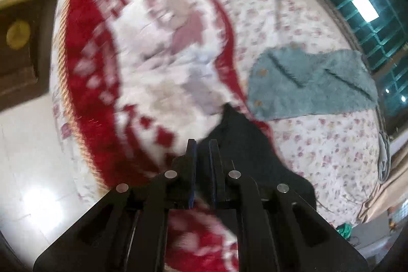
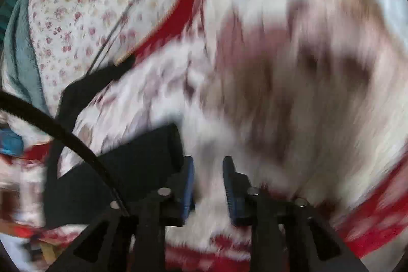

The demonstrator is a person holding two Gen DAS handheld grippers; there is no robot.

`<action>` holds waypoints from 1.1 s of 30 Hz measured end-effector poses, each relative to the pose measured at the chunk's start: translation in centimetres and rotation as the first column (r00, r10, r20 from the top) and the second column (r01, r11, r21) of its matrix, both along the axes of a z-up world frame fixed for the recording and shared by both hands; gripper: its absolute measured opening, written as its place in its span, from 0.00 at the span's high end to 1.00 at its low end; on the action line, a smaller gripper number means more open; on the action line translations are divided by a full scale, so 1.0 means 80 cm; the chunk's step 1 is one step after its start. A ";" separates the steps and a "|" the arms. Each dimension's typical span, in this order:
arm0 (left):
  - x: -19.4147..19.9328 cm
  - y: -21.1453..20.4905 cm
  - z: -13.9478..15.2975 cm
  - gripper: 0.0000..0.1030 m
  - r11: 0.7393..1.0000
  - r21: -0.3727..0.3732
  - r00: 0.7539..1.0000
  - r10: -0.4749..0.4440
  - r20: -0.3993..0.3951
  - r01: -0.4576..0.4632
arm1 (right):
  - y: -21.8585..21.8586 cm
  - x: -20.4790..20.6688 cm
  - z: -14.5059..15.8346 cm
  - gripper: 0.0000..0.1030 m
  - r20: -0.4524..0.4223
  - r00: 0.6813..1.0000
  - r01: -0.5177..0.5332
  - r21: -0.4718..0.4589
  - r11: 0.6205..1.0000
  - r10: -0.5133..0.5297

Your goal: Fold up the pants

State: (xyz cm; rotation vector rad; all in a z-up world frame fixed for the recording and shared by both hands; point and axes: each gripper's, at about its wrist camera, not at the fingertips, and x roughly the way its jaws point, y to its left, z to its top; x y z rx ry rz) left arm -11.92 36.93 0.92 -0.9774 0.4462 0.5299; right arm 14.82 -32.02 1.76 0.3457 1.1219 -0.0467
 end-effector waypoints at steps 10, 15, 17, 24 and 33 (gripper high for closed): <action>0.143 -0.275 0.006 0.68 0.822 0.198 0.834 -0.551 0.037 0.534 | 0.160 0.154 0.016 0.56 0.217 0.819 -0.513 -0.137 0.847 0.531; 0.171 -0.302 -0.011 0.68 0.768 0.234 0.800 -0.594 -0.085 0.596 | 0.196 0.198 -0.028 0.56 0.152 0.698 -0.625 -0.350 0.698 0.700; 0.180 -0.294 -0.021 0.68 0.781 0.185 0.801 -0.594 -0.081 0.597 | 0.190 0.221 -0.042 0.56 0.160 0.677 -0.646 -0.338 0.684 0.718; 0.180 -0.275 -0.046 0.68 0.810 0.035 0.810 -0.583 -0.062 0.585 | 0.197 0.247 -0.073 0.93 0.058 0.685 -0.709 -0.179 0.683 0.726; 0.175 -0.266 -0.053 0.68 0.822 -0.058 0.820 -0.570 -0.052 0.567 | 0.196 0.124 0.102 0.96 0.177 0.659 -0.675 -0.288 0.679 0.731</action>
